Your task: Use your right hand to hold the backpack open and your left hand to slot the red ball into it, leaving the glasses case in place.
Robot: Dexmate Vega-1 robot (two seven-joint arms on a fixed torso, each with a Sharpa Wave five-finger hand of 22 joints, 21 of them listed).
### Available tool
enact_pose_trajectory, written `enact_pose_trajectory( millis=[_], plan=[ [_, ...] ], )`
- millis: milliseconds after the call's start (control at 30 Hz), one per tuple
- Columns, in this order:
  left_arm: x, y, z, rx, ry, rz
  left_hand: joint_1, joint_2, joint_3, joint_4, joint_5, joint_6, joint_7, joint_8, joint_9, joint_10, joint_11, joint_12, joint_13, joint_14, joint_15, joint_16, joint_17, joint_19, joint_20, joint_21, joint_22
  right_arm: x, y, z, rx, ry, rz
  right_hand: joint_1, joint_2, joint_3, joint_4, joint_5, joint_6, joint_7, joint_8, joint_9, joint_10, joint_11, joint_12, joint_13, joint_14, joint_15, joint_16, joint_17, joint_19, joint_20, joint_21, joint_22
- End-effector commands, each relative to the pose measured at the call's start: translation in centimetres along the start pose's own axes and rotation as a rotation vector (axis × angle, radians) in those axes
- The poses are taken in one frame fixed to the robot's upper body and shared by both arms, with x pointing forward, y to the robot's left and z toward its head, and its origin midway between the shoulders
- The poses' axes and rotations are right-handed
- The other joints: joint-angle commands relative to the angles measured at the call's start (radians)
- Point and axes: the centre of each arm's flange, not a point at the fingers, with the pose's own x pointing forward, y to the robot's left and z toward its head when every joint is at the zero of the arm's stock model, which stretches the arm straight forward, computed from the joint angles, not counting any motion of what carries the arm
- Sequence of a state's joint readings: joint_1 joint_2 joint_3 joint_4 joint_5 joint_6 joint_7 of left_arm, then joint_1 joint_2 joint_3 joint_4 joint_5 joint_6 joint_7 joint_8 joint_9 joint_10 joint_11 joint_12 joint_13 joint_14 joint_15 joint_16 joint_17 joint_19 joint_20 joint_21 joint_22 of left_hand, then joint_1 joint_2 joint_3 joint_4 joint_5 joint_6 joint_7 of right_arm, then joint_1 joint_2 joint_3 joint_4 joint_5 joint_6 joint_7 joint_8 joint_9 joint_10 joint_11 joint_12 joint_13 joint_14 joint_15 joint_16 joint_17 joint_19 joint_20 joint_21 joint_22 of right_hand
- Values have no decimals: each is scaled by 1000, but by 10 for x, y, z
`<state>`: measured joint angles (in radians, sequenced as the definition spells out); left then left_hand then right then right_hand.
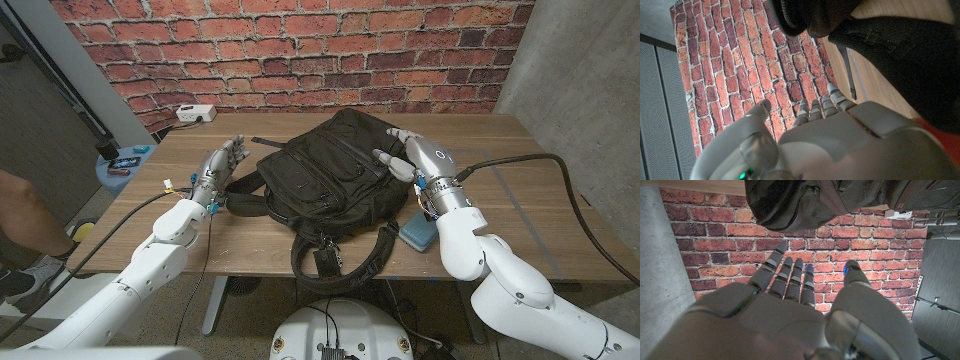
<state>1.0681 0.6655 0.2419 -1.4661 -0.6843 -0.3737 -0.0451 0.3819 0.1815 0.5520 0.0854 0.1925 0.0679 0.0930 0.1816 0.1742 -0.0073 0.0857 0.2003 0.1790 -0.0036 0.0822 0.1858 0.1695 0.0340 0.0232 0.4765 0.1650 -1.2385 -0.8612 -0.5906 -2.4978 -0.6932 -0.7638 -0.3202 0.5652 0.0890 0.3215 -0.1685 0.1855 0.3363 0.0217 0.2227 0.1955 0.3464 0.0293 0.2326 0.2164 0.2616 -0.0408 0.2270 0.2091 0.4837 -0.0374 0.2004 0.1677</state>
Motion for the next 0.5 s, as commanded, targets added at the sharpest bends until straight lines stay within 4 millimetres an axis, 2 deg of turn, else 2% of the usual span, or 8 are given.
enact_pose_trajectory(
  millis=[33, 500],
  plan=[
    [2, 4, -2, -8, -14, 0, -3, -10, 8, -3, -4, 2, 2, 2, 4, 5, 7, -1, 5, 5, 8, -2, 4, 12, 1, -2, 3, -15, 4, 26, -109, 10, -8, 28, -5, 3, -9, 7, 17, 7, 9, 3, 16, 1, 7, 6, 17, -4, 10, -2, 15, 4, 9, 2],
    [4, 14, -5, -17, -28, -1, -4, -9, 10, -4, -4, 4, 3, 3, 4, 5, 8, -1, 5, 5, 8, -2, 4, 14, 1, -6, 3, -22, 22, 56, -108, -30, 61, 59, -28, 3, -13, 1, 38, 8, 13, 4, 37, -1, 12, 11, 38, -7, 13, -5, 34, 8, 9, 2]
  ],
)
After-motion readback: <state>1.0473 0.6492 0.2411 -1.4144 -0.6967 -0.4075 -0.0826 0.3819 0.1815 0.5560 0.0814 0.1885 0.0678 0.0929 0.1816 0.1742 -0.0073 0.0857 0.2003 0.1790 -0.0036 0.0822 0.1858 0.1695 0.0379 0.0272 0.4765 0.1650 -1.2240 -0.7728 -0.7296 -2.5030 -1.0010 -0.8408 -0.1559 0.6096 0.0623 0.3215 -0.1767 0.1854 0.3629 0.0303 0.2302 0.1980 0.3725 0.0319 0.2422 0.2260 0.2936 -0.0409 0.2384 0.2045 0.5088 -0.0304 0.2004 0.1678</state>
